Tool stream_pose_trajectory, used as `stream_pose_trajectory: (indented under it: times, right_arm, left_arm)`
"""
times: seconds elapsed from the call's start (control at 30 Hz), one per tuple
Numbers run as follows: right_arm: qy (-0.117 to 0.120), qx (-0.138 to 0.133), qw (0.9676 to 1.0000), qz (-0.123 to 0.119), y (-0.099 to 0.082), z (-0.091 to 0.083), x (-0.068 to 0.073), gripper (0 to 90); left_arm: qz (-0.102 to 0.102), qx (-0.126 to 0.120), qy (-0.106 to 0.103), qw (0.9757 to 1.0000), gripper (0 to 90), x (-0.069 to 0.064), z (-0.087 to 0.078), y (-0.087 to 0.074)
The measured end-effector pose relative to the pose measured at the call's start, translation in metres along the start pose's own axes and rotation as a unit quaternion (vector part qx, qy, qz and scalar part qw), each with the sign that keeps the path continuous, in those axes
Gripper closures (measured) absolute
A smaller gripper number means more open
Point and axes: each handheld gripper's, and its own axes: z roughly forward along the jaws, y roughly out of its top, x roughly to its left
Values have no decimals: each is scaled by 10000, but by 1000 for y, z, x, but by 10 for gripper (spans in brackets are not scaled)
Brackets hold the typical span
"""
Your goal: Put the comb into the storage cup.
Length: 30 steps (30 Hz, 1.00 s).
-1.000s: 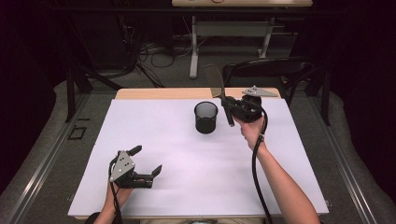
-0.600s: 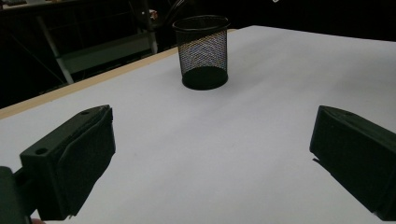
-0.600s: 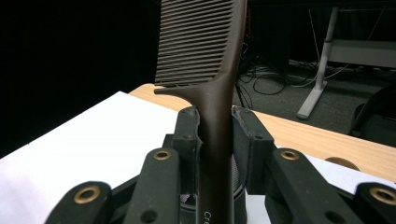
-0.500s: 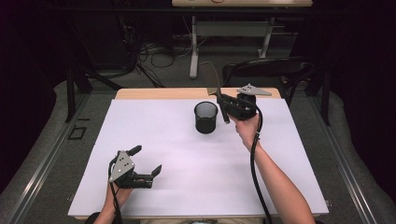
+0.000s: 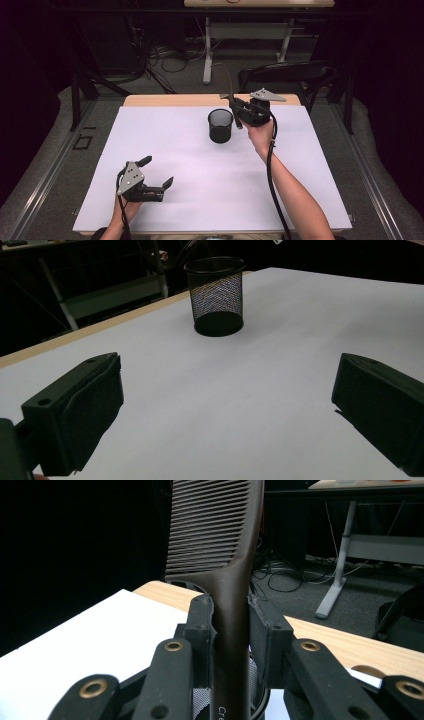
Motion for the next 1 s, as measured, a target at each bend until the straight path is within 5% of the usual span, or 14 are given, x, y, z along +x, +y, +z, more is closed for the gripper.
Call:
stream_pose_trajectory:
  times: [1.0]
  right_arm:
    - [69, -363, 9992, -154, 12, 17, 7, 725]
  left_arm:
    - [8, 5, -18, 10000, 1, 0, -1, 0]
